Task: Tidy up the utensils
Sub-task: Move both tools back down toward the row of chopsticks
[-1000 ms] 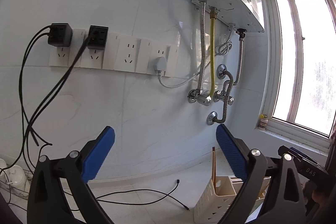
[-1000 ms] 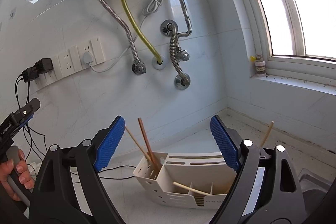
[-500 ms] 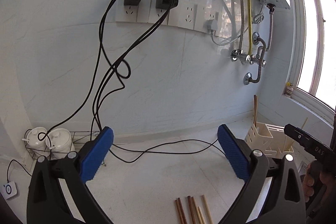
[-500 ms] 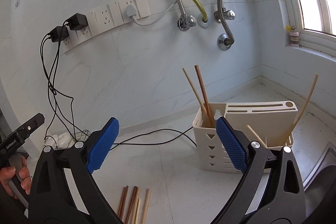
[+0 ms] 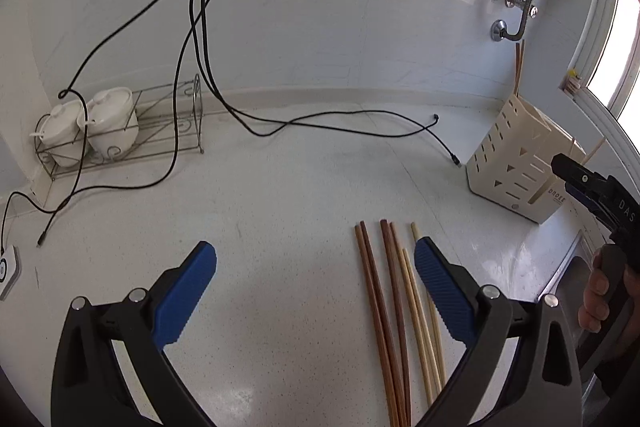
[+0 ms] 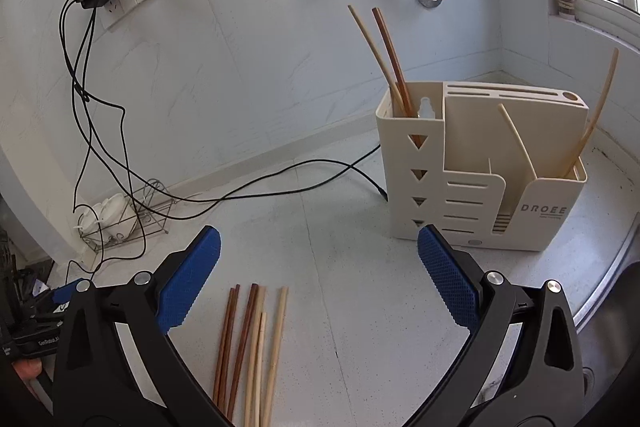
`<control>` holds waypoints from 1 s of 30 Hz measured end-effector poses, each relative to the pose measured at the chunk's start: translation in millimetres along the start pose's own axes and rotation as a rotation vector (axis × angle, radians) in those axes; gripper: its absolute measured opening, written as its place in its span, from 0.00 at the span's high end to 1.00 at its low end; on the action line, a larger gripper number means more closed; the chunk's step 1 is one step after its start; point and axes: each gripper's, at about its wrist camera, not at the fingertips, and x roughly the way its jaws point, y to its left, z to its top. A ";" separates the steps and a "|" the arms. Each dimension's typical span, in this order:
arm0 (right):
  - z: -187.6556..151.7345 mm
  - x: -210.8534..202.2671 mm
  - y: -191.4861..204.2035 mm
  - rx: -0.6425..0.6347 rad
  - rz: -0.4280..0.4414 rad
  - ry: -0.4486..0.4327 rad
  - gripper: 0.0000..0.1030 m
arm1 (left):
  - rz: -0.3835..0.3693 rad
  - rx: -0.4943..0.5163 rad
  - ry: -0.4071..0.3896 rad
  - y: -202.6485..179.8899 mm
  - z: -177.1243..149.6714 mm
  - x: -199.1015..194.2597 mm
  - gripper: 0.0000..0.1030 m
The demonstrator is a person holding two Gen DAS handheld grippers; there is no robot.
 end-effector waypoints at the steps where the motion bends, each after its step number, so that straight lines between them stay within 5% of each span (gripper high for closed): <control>1: -3.6 3.7 0.2 -0.004 -0.002 0.022 0.08 | -0.001 -0.006 0.029 0.9 -4.1 4.5 0.05; 10: -27.3 39.9 3.0 -0.022 -0.014 0.234 0.08 | -0.013 -0.017 0.223 -0.6 -33.3 35.9 0.05; 21: -58.1 94.6 20.1 -0.104 -0.089 0.566 0.08 | 0.004 0.011 0.353 -14.9 -55.3 60.7 0.05; 30: -61.4 99.9 27.1 -0.137 -0.108 0.601 0.13 | 0.051 0.078 0.419 -27.6 -60.5 78.0 0.05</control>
